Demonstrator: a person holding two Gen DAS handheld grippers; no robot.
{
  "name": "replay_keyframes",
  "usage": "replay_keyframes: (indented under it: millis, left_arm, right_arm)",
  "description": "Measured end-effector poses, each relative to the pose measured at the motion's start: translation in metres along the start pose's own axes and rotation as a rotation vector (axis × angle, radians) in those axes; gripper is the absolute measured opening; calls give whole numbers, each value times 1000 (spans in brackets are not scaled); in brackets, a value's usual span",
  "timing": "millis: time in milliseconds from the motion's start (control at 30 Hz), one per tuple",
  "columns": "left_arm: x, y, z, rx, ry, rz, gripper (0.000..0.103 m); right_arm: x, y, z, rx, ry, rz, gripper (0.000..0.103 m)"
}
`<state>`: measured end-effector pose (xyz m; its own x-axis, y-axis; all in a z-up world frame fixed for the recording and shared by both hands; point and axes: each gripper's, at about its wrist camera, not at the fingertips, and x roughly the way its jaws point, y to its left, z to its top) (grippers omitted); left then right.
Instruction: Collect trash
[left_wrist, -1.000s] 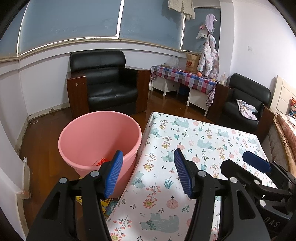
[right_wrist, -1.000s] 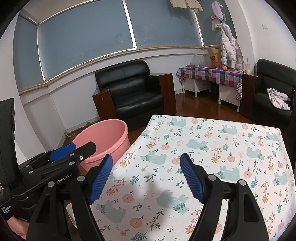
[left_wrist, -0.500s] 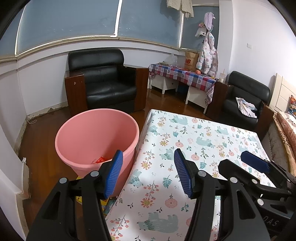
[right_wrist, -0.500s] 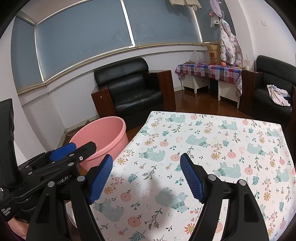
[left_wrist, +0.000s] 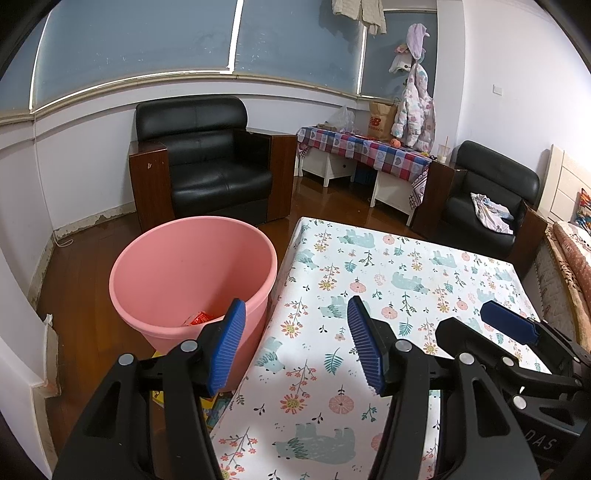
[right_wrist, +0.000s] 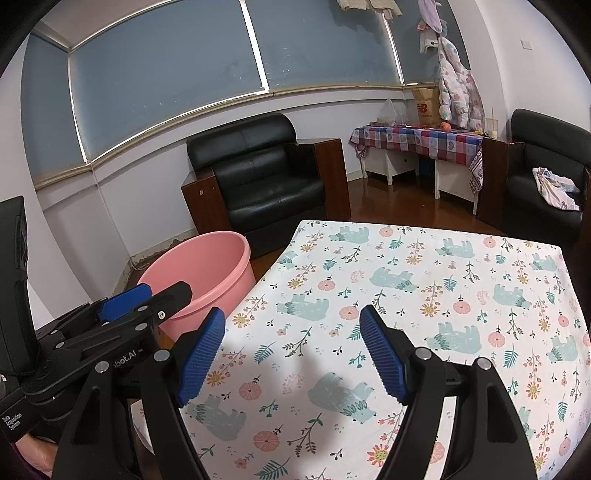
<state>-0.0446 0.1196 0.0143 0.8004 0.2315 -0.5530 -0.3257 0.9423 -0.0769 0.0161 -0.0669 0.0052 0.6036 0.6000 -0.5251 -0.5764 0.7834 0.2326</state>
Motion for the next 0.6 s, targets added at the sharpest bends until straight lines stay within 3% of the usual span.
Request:
replay_keyframes:
  millis: [600]
  left_arm:
    - [1, -16, 15, 56, -44, -4, 58]
  right_arm:
    - [-6, -7, 6, 6, -31, -28, 74]
